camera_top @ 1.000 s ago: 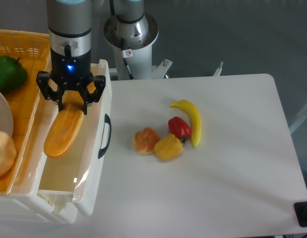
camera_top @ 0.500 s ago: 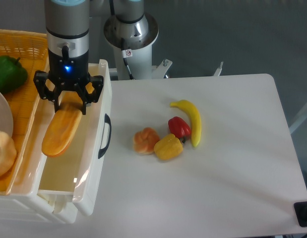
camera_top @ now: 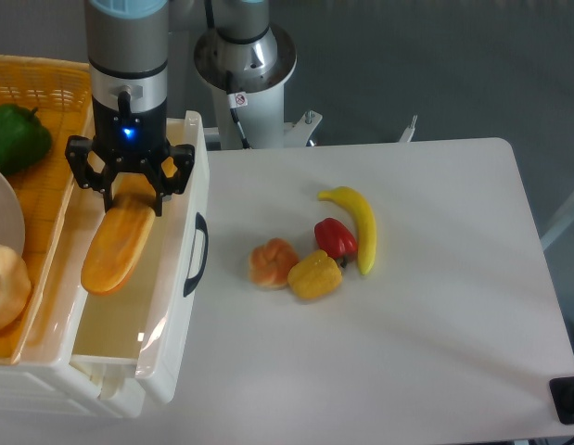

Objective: Place the long bread in the upper white drawer
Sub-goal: 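Lower the long bread into the drawer, laying it lengthwise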

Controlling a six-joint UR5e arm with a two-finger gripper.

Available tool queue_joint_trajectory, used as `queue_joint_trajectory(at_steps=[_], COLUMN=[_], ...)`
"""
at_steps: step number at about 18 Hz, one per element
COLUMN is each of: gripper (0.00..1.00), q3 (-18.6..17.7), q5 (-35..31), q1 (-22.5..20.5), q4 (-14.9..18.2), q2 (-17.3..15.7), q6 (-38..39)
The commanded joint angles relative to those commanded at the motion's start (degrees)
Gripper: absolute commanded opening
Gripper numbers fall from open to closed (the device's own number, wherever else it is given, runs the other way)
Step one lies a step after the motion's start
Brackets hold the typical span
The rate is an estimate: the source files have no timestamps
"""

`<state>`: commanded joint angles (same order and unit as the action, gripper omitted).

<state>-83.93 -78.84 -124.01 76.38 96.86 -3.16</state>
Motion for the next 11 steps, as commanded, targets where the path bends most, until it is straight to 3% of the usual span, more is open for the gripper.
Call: queue_joint_trajectory(at_steps=[11], gripper=[0.52], q3=[-1.93], q5=[-0.35], q1=[-0.09], q4=[-0.26], q2=[-0.79], q6=[-0.09])
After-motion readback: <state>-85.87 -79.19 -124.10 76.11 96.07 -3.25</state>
